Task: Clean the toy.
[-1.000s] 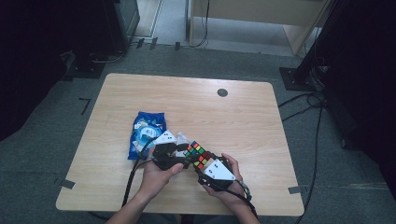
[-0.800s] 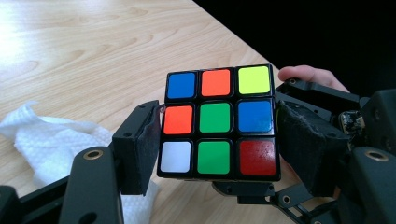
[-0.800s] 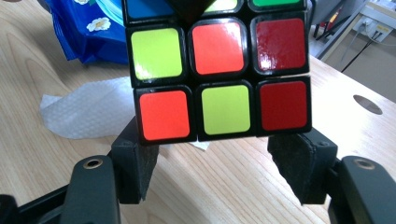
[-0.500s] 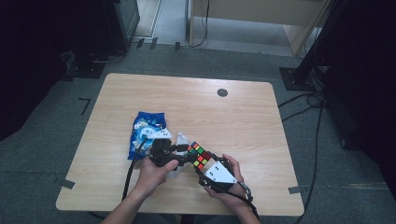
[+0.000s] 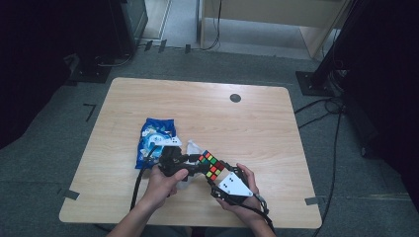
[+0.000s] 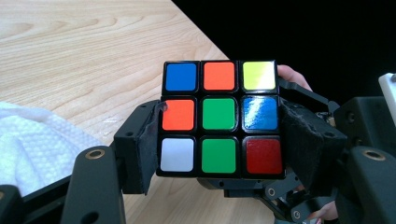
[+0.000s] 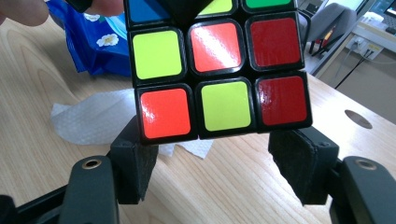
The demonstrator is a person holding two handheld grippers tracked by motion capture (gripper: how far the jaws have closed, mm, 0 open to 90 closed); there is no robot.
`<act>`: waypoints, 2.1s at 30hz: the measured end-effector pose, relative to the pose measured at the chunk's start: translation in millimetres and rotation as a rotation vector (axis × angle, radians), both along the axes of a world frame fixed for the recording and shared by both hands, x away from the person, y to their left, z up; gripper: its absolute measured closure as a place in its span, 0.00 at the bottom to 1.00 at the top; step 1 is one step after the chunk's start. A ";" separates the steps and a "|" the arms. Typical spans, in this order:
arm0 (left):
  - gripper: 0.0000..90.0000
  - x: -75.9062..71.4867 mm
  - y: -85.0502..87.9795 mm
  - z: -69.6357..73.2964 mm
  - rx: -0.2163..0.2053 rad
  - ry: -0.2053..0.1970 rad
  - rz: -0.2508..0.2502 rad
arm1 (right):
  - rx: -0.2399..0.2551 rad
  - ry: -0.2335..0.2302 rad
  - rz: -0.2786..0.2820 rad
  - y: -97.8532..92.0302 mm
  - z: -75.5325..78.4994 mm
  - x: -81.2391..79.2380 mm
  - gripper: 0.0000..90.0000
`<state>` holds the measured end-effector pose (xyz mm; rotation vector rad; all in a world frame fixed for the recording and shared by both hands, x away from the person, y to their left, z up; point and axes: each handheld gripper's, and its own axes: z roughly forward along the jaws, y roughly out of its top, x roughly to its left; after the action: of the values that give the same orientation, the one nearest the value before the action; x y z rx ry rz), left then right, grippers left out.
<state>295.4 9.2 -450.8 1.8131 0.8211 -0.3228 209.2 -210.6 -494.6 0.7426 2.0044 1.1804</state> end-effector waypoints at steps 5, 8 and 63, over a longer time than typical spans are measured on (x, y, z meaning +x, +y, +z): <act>0.39 2.3 4.4 1.0 -0.042 0.029 -0.016 | 0.026 -0.010 0.006 -0.7 1.7 -0.9 0.39; 0.39 2.7 4.6 0.4 -0.052 0.040 -0.020 | 0.038 -0.017 0.006 -0.8 2.7 -1.3 0.38; 0.27 -26.5 -41.9 -2.1 0.334 -0.239 -0.051 | -0.023 0.007 -0.028 10.3 2.3 -4.0 0.39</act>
<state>268.8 -32.7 -452.9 2.1366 0.6905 0.0038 205.3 -200.3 -492.3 0.7619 2.0039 1.1377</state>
